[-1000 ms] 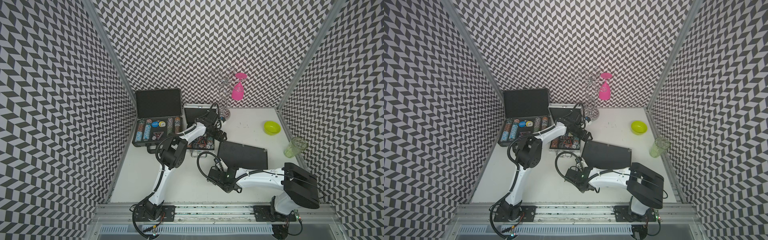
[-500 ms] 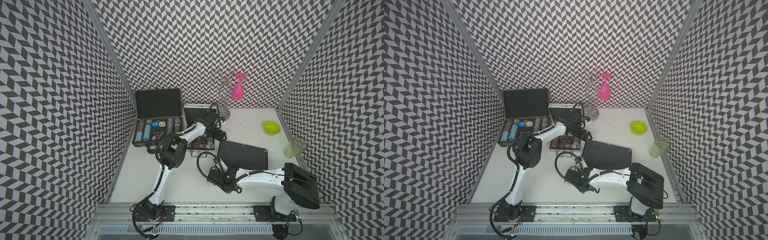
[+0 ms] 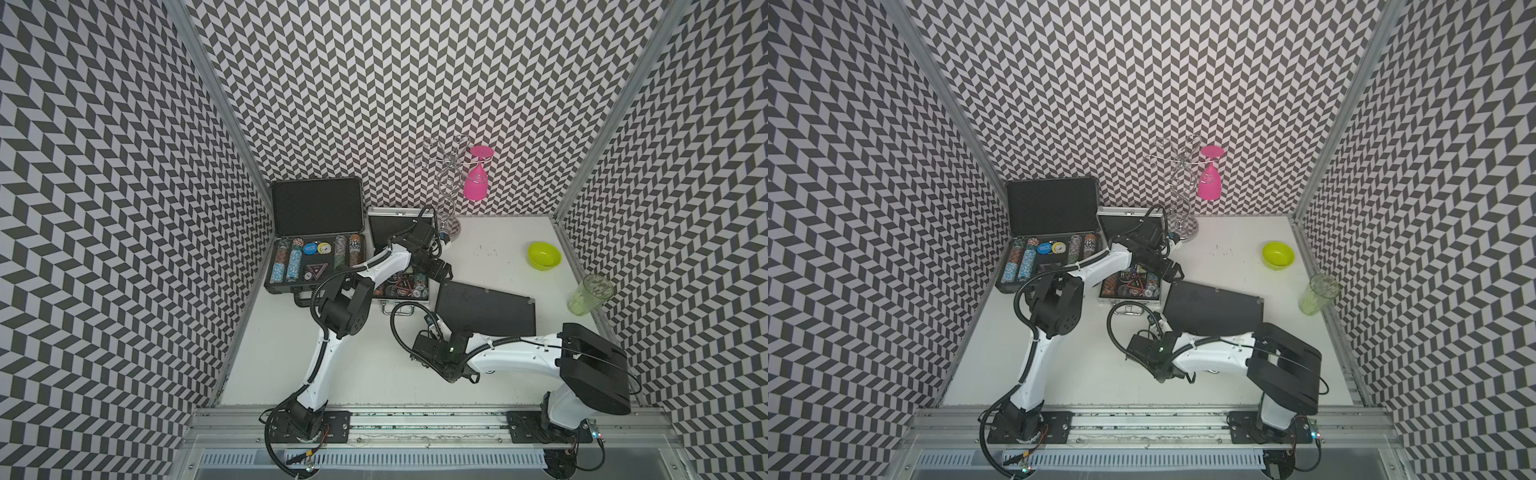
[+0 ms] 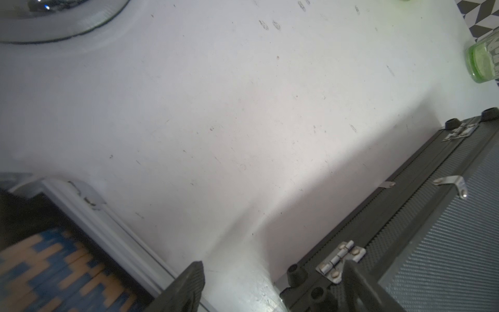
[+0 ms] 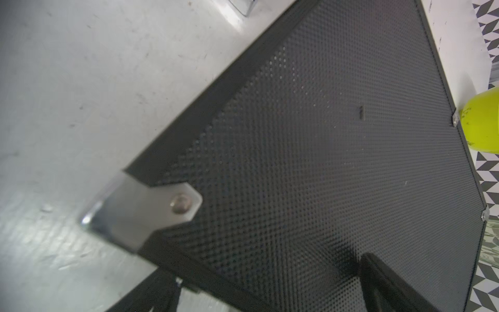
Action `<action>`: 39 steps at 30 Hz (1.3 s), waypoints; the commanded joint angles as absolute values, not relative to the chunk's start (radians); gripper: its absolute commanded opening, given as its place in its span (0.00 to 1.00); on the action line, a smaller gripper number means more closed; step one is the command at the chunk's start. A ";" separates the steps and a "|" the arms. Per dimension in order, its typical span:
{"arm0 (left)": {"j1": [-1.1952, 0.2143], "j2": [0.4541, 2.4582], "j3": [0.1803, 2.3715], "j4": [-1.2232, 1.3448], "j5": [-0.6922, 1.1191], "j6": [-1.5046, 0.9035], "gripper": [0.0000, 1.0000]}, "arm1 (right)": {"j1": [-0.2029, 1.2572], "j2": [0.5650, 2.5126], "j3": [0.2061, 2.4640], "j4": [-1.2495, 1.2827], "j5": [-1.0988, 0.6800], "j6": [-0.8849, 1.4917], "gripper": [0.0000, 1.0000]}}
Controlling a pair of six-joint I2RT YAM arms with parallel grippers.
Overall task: Close the poker set cases
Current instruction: Fasten the fastener on the poker set case.
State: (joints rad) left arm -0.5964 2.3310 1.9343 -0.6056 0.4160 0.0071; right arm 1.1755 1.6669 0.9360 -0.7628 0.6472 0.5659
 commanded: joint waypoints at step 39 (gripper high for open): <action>-0.588 2.368 1.979 -0.663 0.432 0.028 0.80 | 1.167 1.670 0.870 -0.551 0.388 0.576 0.97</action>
State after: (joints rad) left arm -0.5903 2.3314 1.9499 -0.6083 0.4328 0.0067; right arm 1.1843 1.6699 0.8970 -0.6788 0.7223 0.5079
